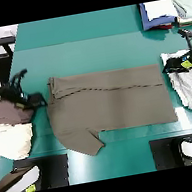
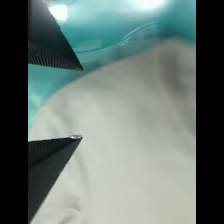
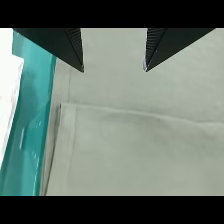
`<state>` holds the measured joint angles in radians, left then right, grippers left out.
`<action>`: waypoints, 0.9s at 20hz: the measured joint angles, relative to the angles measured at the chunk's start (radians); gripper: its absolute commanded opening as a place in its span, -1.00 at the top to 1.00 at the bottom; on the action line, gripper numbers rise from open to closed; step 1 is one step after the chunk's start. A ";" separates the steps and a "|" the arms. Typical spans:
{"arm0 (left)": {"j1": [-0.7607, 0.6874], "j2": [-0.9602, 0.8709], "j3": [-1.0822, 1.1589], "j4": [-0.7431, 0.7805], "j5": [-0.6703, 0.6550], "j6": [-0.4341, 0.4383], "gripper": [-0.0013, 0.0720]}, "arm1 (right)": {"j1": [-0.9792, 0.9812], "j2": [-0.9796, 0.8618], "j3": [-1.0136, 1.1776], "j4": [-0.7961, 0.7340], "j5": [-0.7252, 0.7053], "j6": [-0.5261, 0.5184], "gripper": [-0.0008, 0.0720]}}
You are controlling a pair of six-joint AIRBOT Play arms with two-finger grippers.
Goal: Fold the shirts.
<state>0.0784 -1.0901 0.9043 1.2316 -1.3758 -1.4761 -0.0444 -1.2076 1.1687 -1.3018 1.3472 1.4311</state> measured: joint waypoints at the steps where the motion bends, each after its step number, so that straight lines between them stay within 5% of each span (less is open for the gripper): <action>1: 0.000 0.069 -0.085 -0.001 -0.001 -0.019 -0.37 | 0.000 0.026 -0.016 0.000 -0.011 0.000 -0.23; 6: 0.000 0.278 -0.402 -0.070 0.001 -0.078 -0.37 | 0.000 0.089 -0.053 0.001 -0.038 0.000 -0.22; 13: 0.000 0.332 -0.560 -0.170 0.097 -0.094 -0.33 | 0.000 0.102 -0.060 0.023 -0.046 0.000 -0.22; 15: 0.000 0.335 -0.581 -0.194 0.114 -0.094 0.74 | 0.000 0.103 -0.061 0.024 -0.046 0.000 -0.22; 16: 0.000 0.336 -0.587 -0.211 0.126 -0.092 0.89 | 0.000 0.103 -0.061 0.025 -0.046 0.000 -0.22; 18: 0.000 0.337 -0.594 -0.262 0.134 -0.062 0.90 | 0.000 0.104 -0.061 0.026 -0.040 0.000 -0.22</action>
<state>0.0788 -0.7532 0.3107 0.9699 -1.2415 -1.5379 -0.0448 -1.1038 1.1080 -1.2758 1.3067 1.4315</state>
